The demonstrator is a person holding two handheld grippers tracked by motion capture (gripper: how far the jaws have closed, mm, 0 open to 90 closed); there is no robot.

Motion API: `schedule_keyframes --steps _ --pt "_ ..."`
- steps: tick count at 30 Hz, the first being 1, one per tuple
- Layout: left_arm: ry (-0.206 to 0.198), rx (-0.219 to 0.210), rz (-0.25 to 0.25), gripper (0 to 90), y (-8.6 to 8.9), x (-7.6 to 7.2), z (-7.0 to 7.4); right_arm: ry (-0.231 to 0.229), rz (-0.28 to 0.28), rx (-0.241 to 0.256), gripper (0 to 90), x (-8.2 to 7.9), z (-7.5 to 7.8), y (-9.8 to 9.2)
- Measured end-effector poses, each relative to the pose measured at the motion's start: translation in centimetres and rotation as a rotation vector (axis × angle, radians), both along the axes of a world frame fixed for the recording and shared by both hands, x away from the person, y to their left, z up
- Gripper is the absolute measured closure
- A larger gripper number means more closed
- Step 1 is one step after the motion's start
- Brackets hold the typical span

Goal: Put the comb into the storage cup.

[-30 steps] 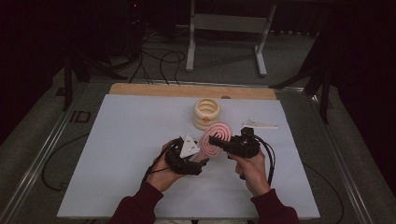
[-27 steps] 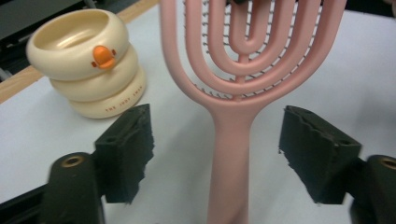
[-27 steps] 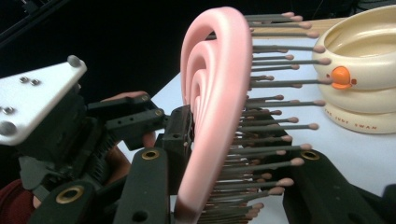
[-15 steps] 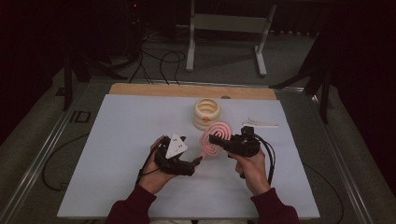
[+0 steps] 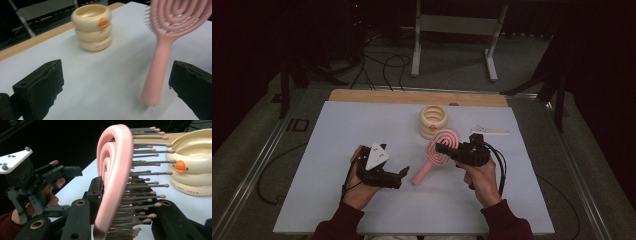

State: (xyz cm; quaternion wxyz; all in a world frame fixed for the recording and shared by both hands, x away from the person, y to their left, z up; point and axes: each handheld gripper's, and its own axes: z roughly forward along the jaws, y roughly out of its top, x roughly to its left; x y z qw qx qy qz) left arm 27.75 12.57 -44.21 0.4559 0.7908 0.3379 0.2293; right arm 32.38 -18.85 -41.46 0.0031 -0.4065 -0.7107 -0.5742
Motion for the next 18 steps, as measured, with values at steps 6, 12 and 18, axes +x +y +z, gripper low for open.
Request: schedule_keyframes --steps 6,12,18 --pt "0.006 -0.029 0.049 0.2 2.4 -0.3 -0.6 -0.001 0.003 -0.004 63.6 0.2 0.1 0.3" --pt "0.005 -0.057 0.112 0.2 5.3 -1.2 -1.6 -0.004 0.005 -0.011 63.6 0.5 0.4 0.4" --pt "0.015 -0.072 0.151 0.2 7.3 -2.1 -2.8 -0.004 0.001 -0.01 63.6 0.7 0.6 0.3"
